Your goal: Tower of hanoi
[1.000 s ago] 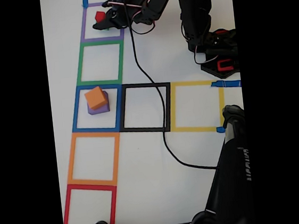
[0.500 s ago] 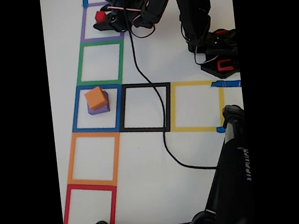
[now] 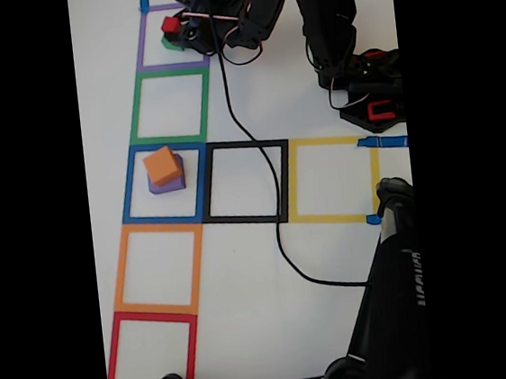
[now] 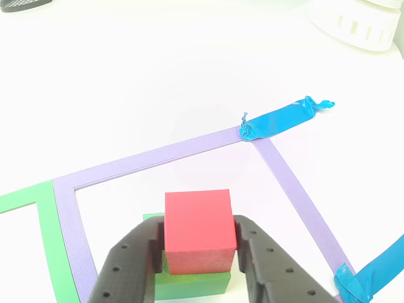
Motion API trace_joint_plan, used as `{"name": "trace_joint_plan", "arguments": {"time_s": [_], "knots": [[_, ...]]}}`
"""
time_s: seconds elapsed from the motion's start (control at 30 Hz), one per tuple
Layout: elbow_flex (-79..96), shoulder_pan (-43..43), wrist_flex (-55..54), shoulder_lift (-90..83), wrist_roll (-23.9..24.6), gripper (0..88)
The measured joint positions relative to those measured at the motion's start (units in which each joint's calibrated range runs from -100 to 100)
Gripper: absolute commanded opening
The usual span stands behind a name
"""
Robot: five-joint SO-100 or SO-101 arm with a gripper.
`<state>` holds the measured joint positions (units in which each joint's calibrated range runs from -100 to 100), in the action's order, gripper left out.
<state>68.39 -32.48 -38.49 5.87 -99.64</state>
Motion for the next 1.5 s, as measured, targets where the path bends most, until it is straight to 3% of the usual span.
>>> {"name": "trace_joint_plan", "arguments": {"time_s": [0.17,0.3,0.77,0.97,1.27,1.4,1.5], "knots": [[0.0,0.8,0.2,-0.5,0.0,2.5],[0.0,2.3,7.1,-7.8,0.0,2.4],[-2.5,8.5,61.9,-48.3,0.0,1.8],[-20.4,13.9,90.0,-53.9,-0.4,1.8],[-60.5,22.7,125.4,-50.1,-0.4,1.6],[-73.5,24.7,135.2,-48.1,-0.4,1.6],[-74.3,26.2,136.6,-48.6,-0.4,1.5]]}}
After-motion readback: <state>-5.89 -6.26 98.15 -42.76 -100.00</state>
